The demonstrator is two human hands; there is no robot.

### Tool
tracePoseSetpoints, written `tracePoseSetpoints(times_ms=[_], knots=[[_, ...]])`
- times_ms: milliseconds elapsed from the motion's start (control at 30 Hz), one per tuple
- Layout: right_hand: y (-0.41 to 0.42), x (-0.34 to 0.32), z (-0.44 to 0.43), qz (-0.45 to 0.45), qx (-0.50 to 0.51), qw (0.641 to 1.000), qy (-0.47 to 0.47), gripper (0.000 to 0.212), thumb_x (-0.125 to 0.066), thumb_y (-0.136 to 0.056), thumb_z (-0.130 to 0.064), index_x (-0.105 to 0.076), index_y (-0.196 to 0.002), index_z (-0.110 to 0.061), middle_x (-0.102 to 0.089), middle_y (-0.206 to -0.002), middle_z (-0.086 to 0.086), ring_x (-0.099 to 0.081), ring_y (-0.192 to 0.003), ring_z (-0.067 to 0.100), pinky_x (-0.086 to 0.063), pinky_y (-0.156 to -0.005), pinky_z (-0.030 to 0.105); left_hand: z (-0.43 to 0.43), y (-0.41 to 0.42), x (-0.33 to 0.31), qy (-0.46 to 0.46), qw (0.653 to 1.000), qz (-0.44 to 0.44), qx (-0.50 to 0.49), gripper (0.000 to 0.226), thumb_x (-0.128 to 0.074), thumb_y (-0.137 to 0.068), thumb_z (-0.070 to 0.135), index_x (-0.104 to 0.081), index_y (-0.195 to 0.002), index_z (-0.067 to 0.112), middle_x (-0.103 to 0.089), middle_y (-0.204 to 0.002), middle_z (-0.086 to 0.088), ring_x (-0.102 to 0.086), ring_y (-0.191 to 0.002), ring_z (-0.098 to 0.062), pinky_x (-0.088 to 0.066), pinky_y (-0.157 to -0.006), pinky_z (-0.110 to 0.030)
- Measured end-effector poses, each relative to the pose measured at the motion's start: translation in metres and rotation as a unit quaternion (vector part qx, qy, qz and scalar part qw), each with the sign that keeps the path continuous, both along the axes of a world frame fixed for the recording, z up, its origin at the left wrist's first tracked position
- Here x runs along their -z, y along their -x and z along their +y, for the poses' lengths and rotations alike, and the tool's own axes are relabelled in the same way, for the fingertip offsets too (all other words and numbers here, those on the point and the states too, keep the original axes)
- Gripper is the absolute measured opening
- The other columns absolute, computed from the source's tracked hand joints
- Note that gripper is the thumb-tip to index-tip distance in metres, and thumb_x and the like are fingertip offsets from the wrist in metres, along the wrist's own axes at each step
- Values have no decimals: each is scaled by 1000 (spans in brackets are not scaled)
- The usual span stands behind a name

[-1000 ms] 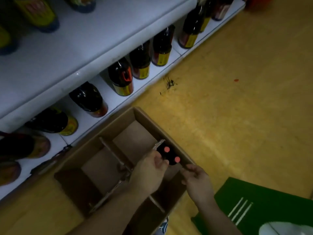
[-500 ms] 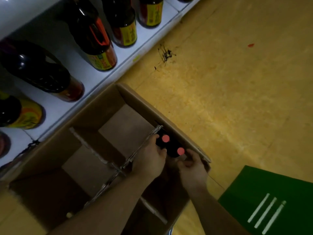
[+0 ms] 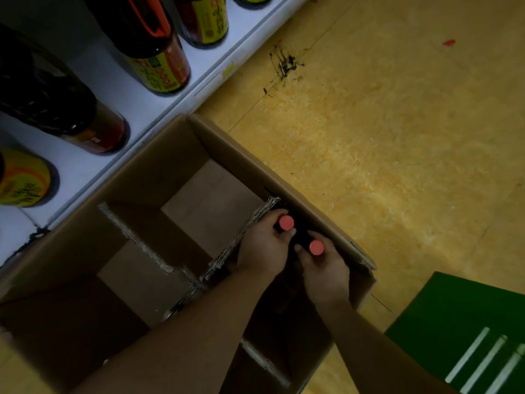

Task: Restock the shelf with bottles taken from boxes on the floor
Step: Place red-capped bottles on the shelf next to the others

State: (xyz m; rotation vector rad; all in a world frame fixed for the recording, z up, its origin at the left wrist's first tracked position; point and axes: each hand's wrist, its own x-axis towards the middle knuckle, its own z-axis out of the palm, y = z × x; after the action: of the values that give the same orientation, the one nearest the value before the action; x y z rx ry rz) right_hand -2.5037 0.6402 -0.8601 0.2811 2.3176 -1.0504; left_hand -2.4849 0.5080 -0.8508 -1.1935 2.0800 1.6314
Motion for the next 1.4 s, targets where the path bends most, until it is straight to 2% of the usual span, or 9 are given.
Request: tracePoseSetpoints(times_ms=[233,433,600,767,933,1100,1233,1333,1400], knots=[[-1,2,8,33,-43,998,-11,43,-69,-94,-42,-59,-135,-39,-65,-131,-9,-61,-119,11,-53,-103,40,4,-9,0,83,995,30,42,35,-69,-96,28,-63,-130,31,-74,-114,6,-67,-108,-13,-55,-94,-40],[-2,-4,13,47,-64,997,-23,43,-70,-93,-42,-61,-134,-35,-66,-131,-9,-60,-122,12,-51,-106,40,5,-27,-8,75,995,36,49,28,-69,-96,32,-64,-122,39,-73,-103,15,-68,-100,-5,-57,-90,-39],[-8,-19,18,42,-81,995,-28,41,-70,-94,-43,-61,-133,-36,-66,-126,-11,-61,-115,7,-51,-100,33,3,-42,-22,87,993,33,69,27,-67,-96,37,-63,-123,38,-73,-102,15,-67,-98,-2,-56,-90,-35],[-15,-45,21,45,-99,993,-49,41,-66,-93,-51,-59,-133,-41,-64,-129,-15,-60,-116,6,-54,-100,39,0,-51,-49,90,992,23,90,27,-62,-98,43,-58,-124,42,-73,-108,16,-68,-105,-5,-57,-91,-41],[-20,-83,23,59,-100,992,-46,39,-65,-92,-54,-59,-129,-43,-66,-123,-18,-62,-110,5,-56,-95,39,-4,-57,-91,134,982,31,126,33,-58,-100,45,-56,-132,38,-70,-116,14,-65,-110,-8,-56,-93,-38],[-18,-134,24,72,-102,992,-28,41,-66,-90,-58,-63,-127,-42,-67,-119,-18,-64,-107,6,-58,-92,38,-6,-63,-142,152,981,51,106,27,-61,-99,42,-59,-126,39,-73,-107,15,-68,-103,-7,-58,-89,-36],[-14,-188,21,69,-102,992,-10,34,-71,-90,-51,-66,-122,-41,-68,-113,-22,-65,-104,3,-59,-90,36,-5,-68,-190,144,983,61,91,27,-60,-99,45,-57,-125,42,-74,-104,15,-69,-101,-5,-59,-88,-39],[-10,-227,18,85,-110,990,-13,20,-71,-90,-51,-65,-108,-46,-70,-109,-19,-66,-98,5,-60,-85,38,-5,-72,-225,141,983,73,88,29,-58,-98,48,-57,-126,41,-74,-103,16,-69,-101,-5,-59,-88,-40],[-7,-262,15,96,-118,988,-14,19,-70,-91,-48,-66,-110,-45,-69,-107,-17,-65,-95,3,-60,-83,38,-6,-75,-255,136,984,85,76,28,-58,-97,49,-57,-124,42,-75,-100,15,-70,-98,-5,-59,-86,-41]])
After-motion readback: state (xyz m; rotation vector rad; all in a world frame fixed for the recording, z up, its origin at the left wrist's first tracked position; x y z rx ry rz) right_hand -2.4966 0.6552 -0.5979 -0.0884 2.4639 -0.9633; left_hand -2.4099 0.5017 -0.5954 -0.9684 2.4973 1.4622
